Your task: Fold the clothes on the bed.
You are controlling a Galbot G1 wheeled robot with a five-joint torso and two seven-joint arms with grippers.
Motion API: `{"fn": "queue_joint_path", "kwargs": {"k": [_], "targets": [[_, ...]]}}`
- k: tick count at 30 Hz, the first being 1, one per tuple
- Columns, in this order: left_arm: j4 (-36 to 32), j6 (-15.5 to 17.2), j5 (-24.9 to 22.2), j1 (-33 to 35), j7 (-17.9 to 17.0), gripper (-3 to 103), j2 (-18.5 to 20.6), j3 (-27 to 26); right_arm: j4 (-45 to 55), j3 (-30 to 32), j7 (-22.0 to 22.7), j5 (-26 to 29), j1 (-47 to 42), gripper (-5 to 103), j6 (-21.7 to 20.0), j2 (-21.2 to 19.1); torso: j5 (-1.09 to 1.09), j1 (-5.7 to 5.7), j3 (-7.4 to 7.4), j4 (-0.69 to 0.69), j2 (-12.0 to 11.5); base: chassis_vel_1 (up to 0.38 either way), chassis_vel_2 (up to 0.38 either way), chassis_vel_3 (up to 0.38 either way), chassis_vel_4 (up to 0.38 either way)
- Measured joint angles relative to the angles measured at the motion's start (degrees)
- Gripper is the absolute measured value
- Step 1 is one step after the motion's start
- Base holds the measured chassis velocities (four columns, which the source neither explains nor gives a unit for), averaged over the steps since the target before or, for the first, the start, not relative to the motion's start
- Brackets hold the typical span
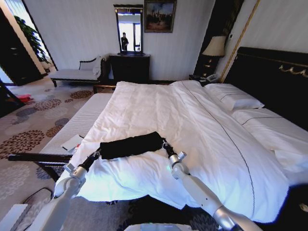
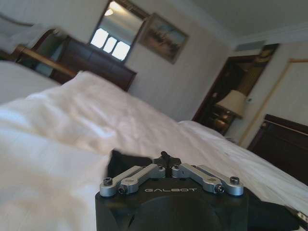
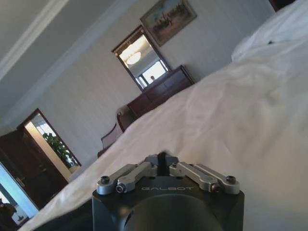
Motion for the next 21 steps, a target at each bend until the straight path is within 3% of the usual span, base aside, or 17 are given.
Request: {"fn": "queue_joint_path", "kwargs": {"k": [1, 4, 5, 6, 10, 12, 14, 15, 17, 18, 20, 21], "targets": [[-0.6, -1.0, 0.6, 0.7, 0.8, 2, 0.2, -0.4, 1.0, 0.3, 0.1, -0.1, -0.4, 11, 0.1, -0.4, 0.0, 0.0, 0.0, 0.0, 0.0, 0.0, 0.0, 0.0, 0.0], [-2.5, -3.5, 2.5, 3.0, 3.6, 18, 0.6, -2.3, 5.4, 1.2, 1.7, 0.2, -2.4, 28, 0.3, -3.1, 0.0, 0.0, 0.0, 0.01, 0.0, 0.0, 0.0, 0.0, 0.0], [-3.1, -3.9, 2.7, 3.8, 4.7, 18, 0.8, -3.3, 7.4, 1.6, 3.0, 0.3, -3.4, 28, 0.3, -4.5, -0.01, -0.01, -0.01, 0.01, 0.0, 0.0, 0.0, 0.0, 0.0], [-3.1, -3.9, 2.7, 3.8, 4.7, 18, 0.8, -3.3, 7.4, 1.6, 3.0, 0.3, -3.4, 28, 0.3, -4.5, -0.01, -0.01, -0.01, 0.01, 0.0, 0.0, 0.0, 0.0, 0.0], [-5.5, -4.1, 1.0, 5.2, 7.5, 39, 1.2, -7.9, 13.5, 3.0, 6.8, 0.5, -5.5, 50, 0.2, -8.4, 0.0, -0.01, -0.01, 0.0, 0.0, 0.0, 0.0, 0.0, 0.0], [-5.9, -4.0, 0.4, 5.0, 7.4, 39, 1.2, -8.3, 14.1, 3.2, 7.3, 0.5, -5.5, 50, 0.1, -8.7, 0.0, -0.01, -0.01, 0.02, 0.0, 0.0, 0.0, 0.0, 0.0], [-7.5, -3.4, -0.8, 3.0, 4.2, 50, 1.2, -8.8, 15.1, 3.4, 9.1, 0.6, -4.6, 60, -0.4, -9.1, 0.0, -0.01, -0.01, 0.03, 0.0, 0.0, 0.0, 0.0, 0.0], [-7.9, -3.1, -0.9, 2.1, 2.8, 50, 1.2, -8.6, 15.1, 3.3, 9.6, 0.6, -4.2, 60, -0.6, -9.1, 0.0, -0.01, -0.01, 0.03, 0.0, 0.0, 0.0, 0.0, 0.0], [-9.9, -0.1, 1.5, -2.1, -4.1, 66, 1.1, -6.3, 14.2, 2.4, 12.5, 0.1, -1.9, 77, -1.8, -8.5, -0.01, 0.0, 0.0, -0.01, 0.0, 0.0, 0.0, 0.0, 0.0], [-10.5, 1.1, 3.1, -3.2, -6.1, 66, 1.1, -5.4, 13.8, 2.0, 13.2, 0.1, -1.4, 77, -2.1, -8.2, -0.01, 0.0, 0.0, -0.04, 0.0, 0.0, 0.0, 0.0, 0.0], [-10.8, 1.6, 4.1, -3.6, -7.0, 66, 1.1, -4.9, 13.5, 1.8, 13.7, 0.0, -1.0, 77, -2.3, -7.9, 0.01, 0.0, 0.0, -0.05, 0.0, 0.0, 0.0, 0.0, 0.0], [-11.5, 2.8, 7.2, -4.2, -9.1, 72, 1.3, -3.9, 12.7, 1.1, 14.5, 0.0, -0.1, 82, -2.7, -7.3, 0.01, 0.01, 0.0, -0.07, 0.0, 0.0, 0.0, 0.0, 0.0]]}}
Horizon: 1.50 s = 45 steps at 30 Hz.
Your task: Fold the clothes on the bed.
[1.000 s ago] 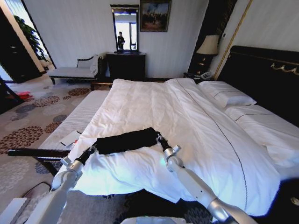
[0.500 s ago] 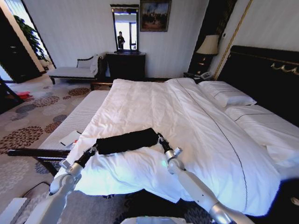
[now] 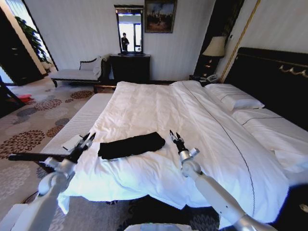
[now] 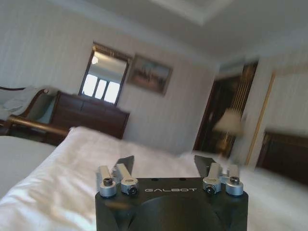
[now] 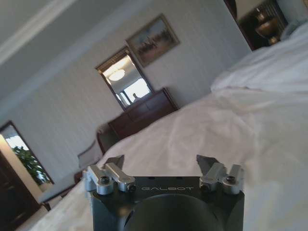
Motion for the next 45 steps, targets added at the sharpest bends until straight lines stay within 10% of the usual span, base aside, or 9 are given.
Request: {"fn": "queue_joint_path", "kwargs": {"k": [2, 11, 26, 35, 45], "targets": [[-0.5, 2.4, 9.4, 0.7, -4.4, 87, 0.7, 2.4, -1.8, -2.1, 0.9, -0.3, 2.2, 97, -1.0, 2.2, 0.02, 0.0, 0.0, 0.12, 0.0, 0.0, 0.0, 0.0, 0.0], [2.7, 6.6, 20.9, 4.2, -12.4, 100, 2.9, 7.5, -2.0, -2.5, 1.3, -1.3, 1.5, 100, -1.5, 2.3, -0.01, 0.0, 0.0, 0.06, 0.0, 0.0, 0.0, 0.0, 0.0], [-3.6, 5.0, 25.2, 14.6, -8.1, 100, 8.9, 5.1, -1.1, -0.7, 1.9, -1.7, -0.6, 100, -1.6, 0.3, -0.01, -0.01, -0.01, 0.08, 0.0, 0.0, 0.0, 0.0, 0.0], [-5.7, 5.8, 11.6, 7.0, -9.9, 100, 4.9, 5.2, -2.1, -1.3, 1.9, -2.2, -0.6, 100, -1.5, 1.3, 0.0, -0.01, 0.0, 0.02, 0.0, 0.0, 0.0, 0.0, 0.0], [2.2, 9.8, 10.8, -1.5, -15.9, 100, -0.3, 13.8, -2.7, -2.3, 2.3, -2.4, 0.1, 100, -1.7, 2.0, -0.01, -0.01, 0.0, 0.06, 0.0, 0.0, 0.0, 0.0, 0.0]]}}
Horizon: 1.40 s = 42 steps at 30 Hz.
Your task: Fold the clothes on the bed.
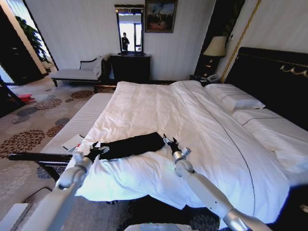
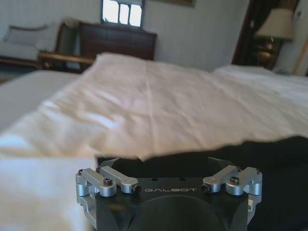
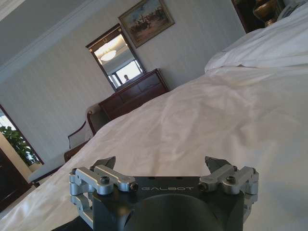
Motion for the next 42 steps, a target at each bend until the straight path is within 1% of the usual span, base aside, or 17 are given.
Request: {"fn": "queue_joint_path", "kwargs": {"k": [6, 11, 14, 20, 22, 24, 25, 26, 27, 28, 29, 30, 31, 33, 34, 36, 42], "targets": [[-2.2, 0.9, 0.1, 2.2, 0.0, 100, 2.3, 2.3, 0.1, 0.1, 0.1, -0.1, -0.1, 100, 0.0, -0.4, -0.01, 0.0, 0.0, 0.03, 0.0, 0.0, 0.0, 0.0, 0.0], [-7.1, 1.5, 0.3, 7.2, 0.4, 100, 6.9, 3.2, 0.1, 0.4, 0.2, -0.2, -0.4, 100, 0.0, -0.5, 0.0, 0.0, -0.01, 0.02, 0.0, 0.0, 0.0, 0.0, 0.0], [-9.0, 1.5, 1.9, 11.1, 1.2, 100, 10.0, 2.7, 0.1, 0.6, 0.3, -0.3, -0.5, 100, 0.0, -0.5, 0.0, -0.01, -0.01, 0.03, 0.0, 0.0, 0.0, 0.0, 0.0], [-9.4, 0.9, 4.3, 13.5, 2.6, 100, 11.7, 1.5, 0.6, 1.0, 0.7, -0.1, -1.0, 100, -0.3, -0.7, -0.01, 0.0, -0.01, 0.02, 0.0, 0.0, 0.0, 0.0, 0.0], [-10.7, -0.4, 4.2, 14.1, 3.6, 100, 11.8, 0.1, 1.9, 1.3, 1.8, 2.6, -1.4, 100, -1.6, -1.6, 0.0, 0.0, -0.01, 0.03, 0.0, 0.0, 0.0, 0.0, 0.0], [-11.3, -0.8, 3.6, 14.1, 3.9, 100, 11.7, -0.4, 2.3, 1.4, 2.0, 3.3, -1.6, 100, -1.9, -1.9, 0.0, 0.0, -0.01, 0.03, 0.0, 0.0, 0.0, 0.0, 0.0], [-12.2, -1.3, 2.4, 13.9, 4.4, 100, 11.5, -1.0, 3.0, 1.7, 2.5, 4.7, -2.0, 100, -2.5, -2.4, 0.0, 0.0, -0.01, 0.03, 0.0, 0.0, 0.0, 0.0, 0.0], [-15.2, -2.1, -2.0, 13.1, 5.6, 100, 10.9, -3.1, 4.6, 2.4, 3.0, 7.2, -3.0, 100, -3.5, -3.7, -0.01, -0.01, -0.01, -0.01, 0.0, 0.0, 0.0, 0.0, 0.0], [-16.4, -2.5, -3.8, 12.9, 6.1, 100, 10.7, -4.3, 5.3, 2.5, 3.2, 8.3, -3.4, 100, -3.9, -4.1, -0.01, 0.0, -0.01, -0.04, 0.0, 0.0, 0.0, 0.0, 0.0], [-16.4, -2.5, -3.8, 12.9, 6.1, 100, 10.7, -4.3, 5.3, 2.5, 3.2, 8.3, -3.4, 100, -3.9, -4.1, -0.01, 0.0, -0.01, -0.04, 0.0, 0.0, 0.0, 0.0, 0.0], [-17.7, -2.7, -5.5, 12.8, 6.7, 100, 10.2, -5.9, 6.4, 2.6, 3.7, 10.1, -3.8, 100, -4.8, -4.6, 0.0, 0.0, -0.01, -0.05, 0.0, 0.0, 0.0, 0.0, 0.0], [-18.8, -3.0, -7.5, 12.6, 7.0, 100, 9.8, -7.6, 7.5, 2.6, 4.3, 11.8, -4.1, 100, -5.6, -4.9, 0.01, 0.0, -0.01, -0.04, 0.0, 0.0, 0.0, 0.0, 0.0], [-20.9, -3.1, -11.3, 12.1, 7.1, 100, 8.7, -10.6, 9.5, 2.6, 5.5, 14.7, -4.4, 100, -7.1, -5.3, 0.01, 0.0, -0.01, 0.0, 0.0, 0.0, 0.0, 0.0, 0.0], [-23.2, -2.8, -18.1, 10.6, 5.2, 100, 6.7, -15.1, 11.4, 2.2, 7.8, 17.5, -4.5, 100, -9.4, -5.2, 0.0, -0.01, -0.01, 0.04, 0.0, 0.0, 0.0, 0.0, 0.0], [-23.2, -2.8, -18.1, 10.6, 5.2, 100, 6.7, -15.1, 11.4, 2.2, 7.8, 17.5, -4.5, 100, -9.4, -5.2, 0.0, -0.01, -0.01, 0.04, 0.0, 0.0, 0.0, 0.0, 0.0], [-24.2, -1.8, -23.4, 9.0, 2.7, 100, 5.1, -18.7, 11.8, 1.7, 9.1, 19.7, -3.9, 100, -11.8, -4.5, 0.0, -0.01, -0.01, 0.03, 0.0, 0.0, 0.0, 0.0, 0.0], [-23.9, -1.4, -24.9, 8.7, 1.3, 100, 4.3, -22.1, 11.2, 1.1, 9.9, 22.8, -2.4, 100, -14.2, -2.6, 0.0, 0.0, -0.01, 0.02, 0.0, 0.0, 0.0, 0.0, 0.0]]}}
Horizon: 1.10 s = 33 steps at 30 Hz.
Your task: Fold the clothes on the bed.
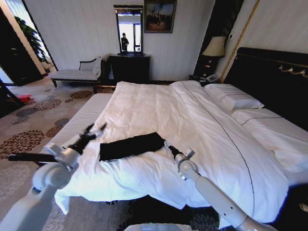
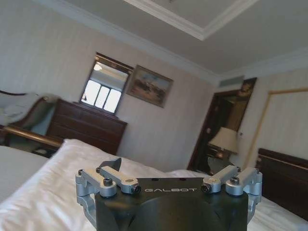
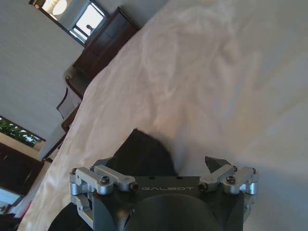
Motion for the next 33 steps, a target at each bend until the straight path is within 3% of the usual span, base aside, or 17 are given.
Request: {"fn": "queue_joint_path", "kwargs": {"k": [9, 20, 23, 25, 28, 29, 33], "targets": [[-0.8, 0.5, 0.2, 0.6, -0.9, 100, -0.7, -0.9, -3.8, -0.5, -0.6, 0.5, 0.5, 100, -1.7, 1.9, -0.01, 0.0, 0.0, -0.02, 0.0, 0.0, 0.0, 0.0, 0.0], [-0.7, 0.6, 1.7, 0.9, -1.1, 100, -2.1, -0.3, -8.2, -1.7, -5.5, 0.3, 2.6, 103, -0.7, 6.6, 0.0, 0.0, 0.0, 0.0, 0.0, 0.0, 0.0, 0.0, 0.0], [-0.5, 0.6, 2.0, 1.1, -1.1, 100, -2.2, -0.3, -9.3, -1.9, -6.6, 0.1, 3.0, 89, -0.3, 7.7, 0.0, 0.0, 0.0, 0.0, 0.0, 0.0, 0.0, 0.0, 0.0], [-0.5, 0.6, 2.1, 1.1, -1.1, 100, -2.2, -0.3, -9.4, -1.9, -6.8, 0.0, 3.1, 89, -0.2, 7.8, -0.01, 0.0, 0.0, 0.0, 0.0, 0.0, 0.0, 0.0, 0.0], [-0.4, 0.6, 2.3, 1.2, -1.2, 100, -2.4, -0.3, -10.1, -1.9, -7.8, -0.6, 3.4, 73, 0.5, 7.9, 0.0, 0.0, 0.0, 0.0, 0.0, 0.0, 0.0, 0.0, 0.0], [-0.4, 0.6, 2.4, 1.1, -1.2, 100, -2.4, -0.2, -10.2, -1.9, -8.0, -0.8, 3.5, 73, 0.7, 7.9, 0.0, 0.0, 0.0, -0.01, 0.0, 0.0, 0.0, 0.0, 0.0], [-0.4, 0.5, 3.1, 1.0, -1.2, 100, -2.9, 0.3, -10.4, -1.6, -8.5, -1.1, 3.6, 57, 1.5, 7.7, 0.0, 0.0, 0.0, -0.01, 0.0, 0.0, 0.0, 0.0, 0.0]]}}
